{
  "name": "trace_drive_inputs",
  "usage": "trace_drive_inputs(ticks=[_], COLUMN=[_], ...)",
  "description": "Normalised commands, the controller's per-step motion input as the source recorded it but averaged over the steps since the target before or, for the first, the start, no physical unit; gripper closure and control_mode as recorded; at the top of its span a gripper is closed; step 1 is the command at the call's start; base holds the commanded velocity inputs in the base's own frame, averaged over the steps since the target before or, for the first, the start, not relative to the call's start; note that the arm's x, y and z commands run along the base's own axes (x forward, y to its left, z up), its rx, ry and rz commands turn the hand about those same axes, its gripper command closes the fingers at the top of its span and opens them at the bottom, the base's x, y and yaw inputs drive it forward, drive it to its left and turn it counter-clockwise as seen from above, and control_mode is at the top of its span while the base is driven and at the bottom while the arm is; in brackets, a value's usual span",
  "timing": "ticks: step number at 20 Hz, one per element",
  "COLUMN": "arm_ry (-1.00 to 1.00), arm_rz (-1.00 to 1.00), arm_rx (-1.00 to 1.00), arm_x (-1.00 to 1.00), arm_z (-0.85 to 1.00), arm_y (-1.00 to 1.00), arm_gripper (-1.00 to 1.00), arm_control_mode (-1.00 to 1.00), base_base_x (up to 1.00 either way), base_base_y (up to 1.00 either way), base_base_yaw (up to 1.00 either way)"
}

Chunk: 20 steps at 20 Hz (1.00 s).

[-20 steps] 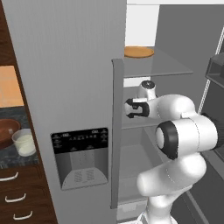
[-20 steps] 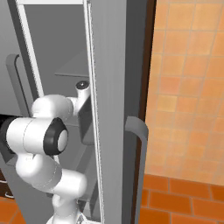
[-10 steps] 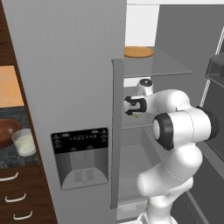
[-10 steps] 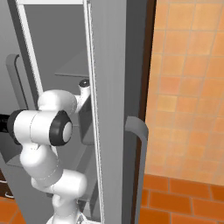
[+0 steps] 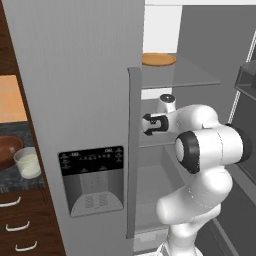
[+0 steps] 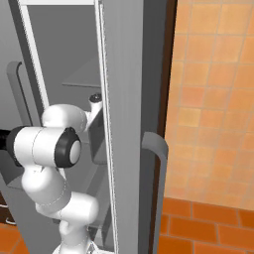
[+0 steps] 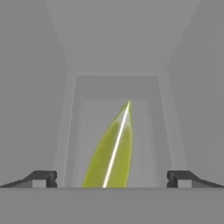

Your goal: Grab a lemon wedge from the fridge and one ice cube from the ice bowl, and put them in the glass of lemonade.

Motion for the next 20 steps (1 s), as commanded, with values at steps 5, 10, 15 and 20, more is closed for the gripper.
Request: trace_drive_inputs(ticks=[5,10,15,20], arm_ry=[0.06,0.00,0.00,0.00], arm_rz=[0.00,0.00,0.00,0.00], arm_rx=[0.00,0.00,0.00,0.00], arm_x=[0.00,0.00,0.00,-0.15], arm_z=[-0.42,-0.01,0.00,0.00], arm_y=[0.00,0.00,0.00,0.00], arm_gripper=[-1.00,1.00,1.00,1.00], arm_control_mode=[-1.00,-1.00,-1.00,-1.00], base_base_x=[0.00,0.00,0.00,0.00], base_base_y=[0.00,0.00,0.00,0.00], base_base_yaw=[0.00,0.00,0.00,0.00])
